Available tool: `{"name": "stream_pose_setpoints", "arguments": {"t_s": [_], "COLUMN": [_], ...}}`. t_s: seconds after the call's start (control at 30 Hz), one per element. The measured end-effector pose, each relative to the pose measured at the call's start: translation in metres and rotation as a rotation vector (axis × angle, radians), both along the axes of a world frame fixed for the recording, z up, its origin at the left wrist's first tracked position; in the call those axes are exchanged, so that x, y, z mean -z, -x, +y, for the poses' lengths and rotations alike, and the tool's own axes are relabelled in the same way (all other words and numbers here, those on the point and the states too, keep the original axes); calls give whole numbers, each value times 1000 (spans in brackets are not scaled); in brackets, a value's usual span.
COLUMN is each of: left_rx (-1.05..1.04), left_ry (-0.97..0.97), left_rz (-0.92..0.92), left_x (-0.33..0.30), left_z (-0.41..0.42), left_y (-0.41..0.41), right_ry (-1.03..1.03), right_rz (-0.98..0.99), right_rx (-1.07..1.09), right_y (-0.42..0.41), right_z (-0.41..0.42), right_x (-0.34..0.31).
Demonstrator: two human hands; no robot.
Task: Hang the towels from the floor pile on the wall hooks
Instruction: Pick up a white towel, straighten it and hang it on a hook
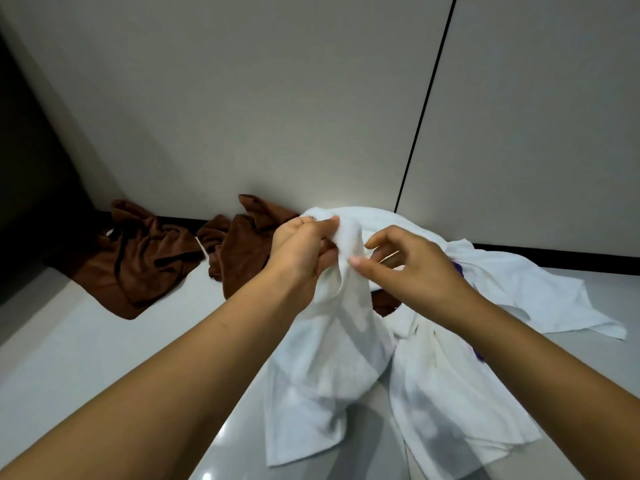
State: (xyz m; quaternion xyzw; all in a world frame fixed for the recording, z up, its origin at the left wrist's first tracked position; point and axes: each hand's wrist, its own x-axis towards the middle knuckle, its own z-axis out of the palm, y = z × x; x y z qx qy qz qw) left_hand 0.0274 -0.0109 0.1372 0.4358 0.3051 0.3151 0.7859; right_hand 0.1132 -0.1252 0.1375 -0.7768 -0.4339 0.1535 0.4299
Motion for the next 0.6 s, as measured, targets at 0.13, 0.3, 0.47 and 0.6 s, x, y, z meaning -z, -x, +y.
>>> {"name": "stream_pose_setpoints", "arguments": {"t_s": [0.13,0.3,0.47,0.6], "left_rx": [4,-7,16,-24], "left_ry": [-105,-410,-843,-1172], "left_rz": [37,164,374,535], "left_x": [0,4,16,27], "left_z": [-2,-5,-5,-12], "left_y": [-3,-3,8,9], "right_ry": [110,46,-27,-104], "right_rz": [-26,8,49,-114], "right_rx": [-34,25,153,78], "right_y": [12,6,0,6], "right_z": [10,15,13,11], "right_x": [3,9,4,0]}}
